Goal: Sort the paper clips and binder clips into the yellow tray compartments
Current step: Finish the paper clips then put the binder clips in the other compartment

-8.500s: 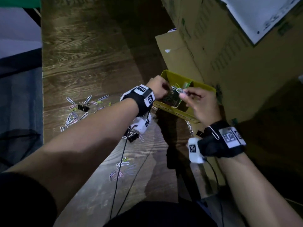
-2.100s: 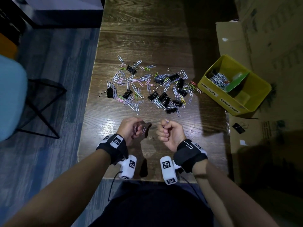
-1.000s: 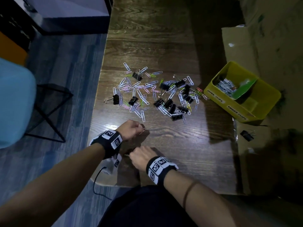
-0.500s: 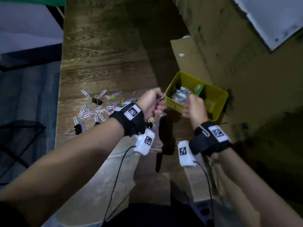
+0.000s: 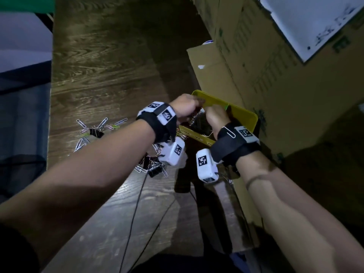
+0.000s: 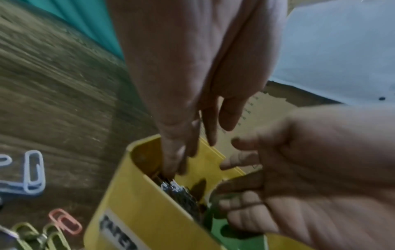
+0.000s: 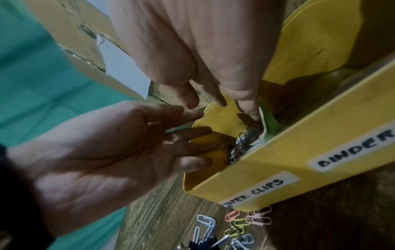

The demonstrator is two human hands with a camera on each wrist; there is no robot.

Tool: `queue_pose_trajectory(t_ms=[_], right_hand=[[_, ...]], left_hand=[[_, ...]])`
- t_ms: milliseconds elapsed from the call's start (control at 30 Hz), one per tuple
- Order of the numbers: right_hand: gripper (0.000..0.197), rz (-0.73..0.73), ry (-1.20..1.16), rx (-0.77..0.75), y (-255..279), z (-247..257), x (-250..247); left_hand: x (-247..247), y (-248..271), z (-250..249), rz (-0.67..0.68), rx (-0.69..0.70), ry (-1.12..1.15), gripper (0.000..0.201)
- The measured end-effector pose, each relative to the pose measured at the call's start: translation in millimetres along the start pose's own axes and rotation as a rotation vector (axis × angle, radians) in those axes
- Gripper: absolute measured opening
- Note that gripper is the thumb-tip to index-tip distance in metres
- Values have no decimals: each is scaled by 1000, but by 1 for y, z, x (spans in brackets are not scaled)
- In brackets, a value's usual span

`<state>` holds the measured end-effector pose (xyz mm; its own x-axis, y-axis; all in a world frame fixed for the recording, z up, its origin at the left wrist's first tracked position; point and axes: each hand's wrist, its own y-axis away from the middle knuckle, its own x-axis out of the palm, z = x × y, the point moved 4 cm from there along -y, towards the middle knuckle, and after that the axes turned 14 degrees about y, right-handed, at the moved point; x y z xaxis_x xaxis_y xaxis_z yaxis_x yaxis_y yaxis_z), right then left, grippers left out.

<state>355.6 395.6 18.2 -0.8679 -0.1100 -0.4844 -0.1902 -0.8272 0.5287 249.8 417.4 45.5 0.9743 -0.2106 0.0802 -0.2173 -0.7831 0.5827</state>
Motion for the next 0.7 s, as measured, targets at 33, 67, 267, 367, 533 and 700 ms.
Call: queue_pose_trajectory(t_ms=[33,67,267,367,533,700], right_hand=[[32,-10,30,-54,5,3,0],[33,-27,58,-107,9,4,1],[21,97,231,-546,66,7,27],[37,58,734,-707,74,-4,48],[50,42,853,-715,69,-8,58],[53,152,1009,-727,61,-19,84]], left_hand=[[-9,6,0,12,7,74,12],[-19,16,-1,28,21,109,13],[-96,70,53,83,163,-905,32],[-103,90,107,176,90,-1189,58],[-101,101,154,126,186,-1234,55],[-108,108,156,134,242,-1190,52]])
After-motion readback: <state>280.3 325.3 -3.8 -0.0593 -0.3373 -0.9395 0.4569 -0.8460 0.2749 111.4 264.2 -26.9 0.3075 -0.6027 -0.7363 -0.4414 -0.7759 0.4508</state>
